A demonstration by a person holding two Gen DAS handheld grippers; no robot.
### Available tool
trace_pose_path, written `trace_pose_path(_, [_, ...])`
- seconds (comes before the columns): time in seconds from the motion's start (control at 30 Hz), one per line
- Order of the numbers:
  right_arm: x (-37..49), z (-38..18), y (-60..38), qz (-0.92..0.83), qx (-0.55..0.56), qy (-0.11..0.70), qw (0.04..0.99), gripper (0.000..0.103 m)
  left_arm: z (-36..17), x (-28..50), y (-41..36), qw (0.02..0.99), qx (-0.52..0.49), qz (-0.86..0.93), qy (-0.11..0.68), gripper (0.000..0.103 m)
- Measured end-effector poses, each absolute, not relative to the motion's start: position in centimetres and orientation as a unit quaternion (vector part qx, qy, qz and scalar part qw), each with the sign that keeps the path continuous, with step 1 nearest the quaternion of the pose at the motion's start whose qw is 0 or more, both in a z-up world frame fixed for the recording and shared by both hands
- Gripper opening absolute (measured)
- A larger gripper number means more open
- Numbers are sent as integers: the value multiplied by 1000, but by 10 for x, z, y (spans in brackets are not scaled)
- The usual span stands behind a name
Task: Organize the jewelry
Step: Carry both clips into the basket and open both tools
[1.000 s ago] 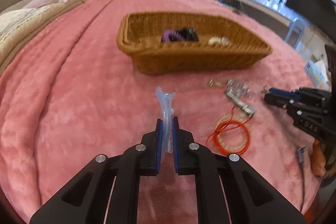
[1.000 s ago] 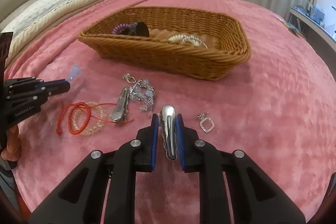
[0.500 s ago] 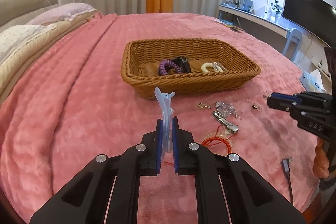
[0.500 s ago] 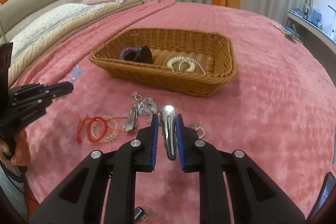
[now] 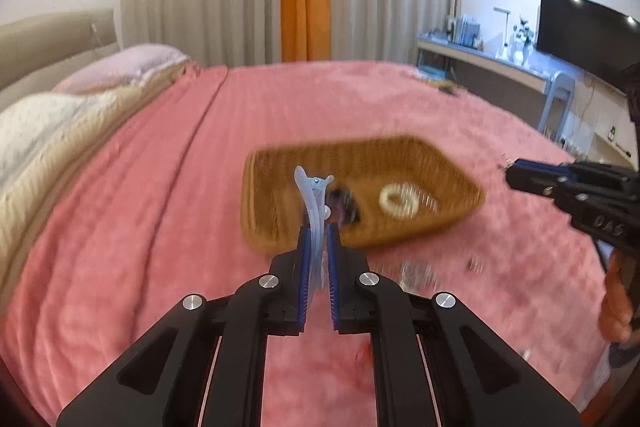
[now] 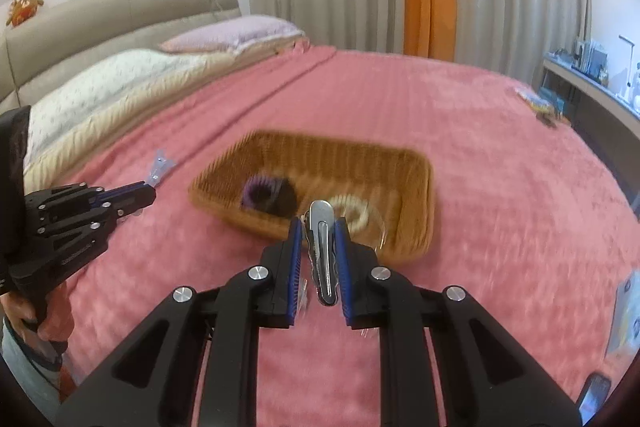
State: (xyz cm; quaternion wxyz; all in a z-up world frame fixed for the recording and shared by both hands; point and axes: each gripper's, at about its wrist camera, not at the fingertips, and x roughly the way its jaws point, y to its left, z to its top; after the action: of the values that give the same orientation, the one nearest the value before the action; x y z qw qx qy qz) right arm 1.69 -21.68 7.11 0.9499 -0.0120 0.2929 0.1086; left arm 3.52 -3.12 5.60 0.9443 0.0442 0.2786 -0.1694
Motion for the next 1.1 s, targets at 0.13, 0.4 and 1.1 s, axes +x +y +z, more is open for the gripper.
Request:
trace_pose_path(0.13, [53, 85, -225, 107, 9, 286, 952, 14, 77, 69, -49, 946, 36, -182, 265, 7])
trace_pose_path(0.4, [140, 52, -237, 100, 50, 339, 934, 14, 45, 141, -71, 933, 7, -188, 306, 7])
trace_pose_path(1.1, [173, 9, -249, 88, 79, 406, 906, 33, 19, 152, -66, 918, -19, -208, 336, 39])
